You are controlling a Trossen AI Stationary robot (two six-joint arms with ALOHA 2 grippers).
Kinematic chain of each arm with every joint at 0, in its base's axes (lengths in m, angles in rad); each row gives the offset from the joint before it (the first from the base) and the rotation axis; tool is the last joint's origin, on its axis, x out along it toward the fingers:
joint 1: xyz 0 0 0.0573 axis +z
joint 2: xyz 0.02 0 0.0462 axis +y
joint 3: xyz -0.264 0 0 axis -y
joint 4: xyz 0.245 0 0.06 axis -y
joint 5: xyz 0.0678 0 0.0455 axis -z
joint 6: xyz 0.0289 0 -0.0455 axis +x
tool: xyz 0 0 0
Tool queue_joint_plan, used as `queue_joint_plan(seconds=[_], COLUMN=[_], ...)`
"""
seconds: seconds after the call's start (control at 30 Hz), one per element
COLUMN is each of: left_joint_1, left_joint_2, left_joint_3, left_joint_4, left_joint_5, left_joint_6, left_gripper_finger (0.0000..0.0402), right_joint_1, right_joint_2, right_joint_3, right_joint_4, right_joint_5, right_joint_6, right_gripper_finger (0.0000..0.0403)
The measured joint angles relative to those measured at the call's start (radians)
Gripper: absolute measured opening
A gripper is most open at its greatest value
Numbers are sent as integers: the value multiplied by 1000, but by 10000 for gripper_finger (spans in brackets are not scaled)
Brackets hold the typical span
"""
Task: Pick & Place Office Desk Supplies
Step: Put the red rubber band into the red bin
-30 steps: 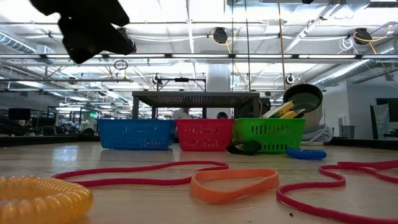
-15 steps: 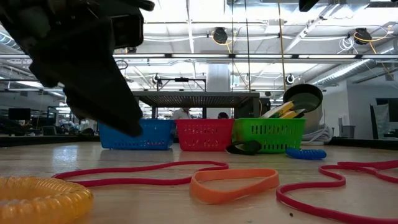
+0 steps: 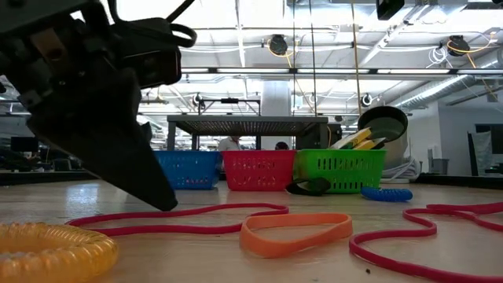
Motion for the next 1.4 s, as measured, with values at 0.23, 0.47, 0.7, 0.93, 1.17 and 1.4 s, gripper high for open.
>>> queue_joint_plan(seconds=[0.23, 0.47, 0.7, 0.93, 1.17, 1.4], left_joint_1=[-12, -16, -21, -22, -22, -11], left_joint_2=[2, 2, 2, 2, 0, -33], left_joint_3=[1, 1, 2, 0, -2, -5], left_joint_4=[-24, -75, -113, -128, -79, 82], left_joint_5=[4, -4, -10, -17, -14, 24], left_joint_6=[128, 127, 129, 127, 140, 220], left_gripper_finger=[174, 174, 155, 44, 4, 7], right_joint_1=[0, 0, 0, 0, 0, 0], right_joint_2=[0, 0, 0, 1, 1, 2], right_joint_3=[0, 0, 0, 0, 0, 0], right_joint_4=[-12, -19, -25, -34, -34, -34], right_joint_5=[2, 4, 33, 55, 55, 55], right_joint_6=[6, 8, 8, 8, 8, 7], right_gripper_finger=[100, 100, 100, 100, 100, 100])
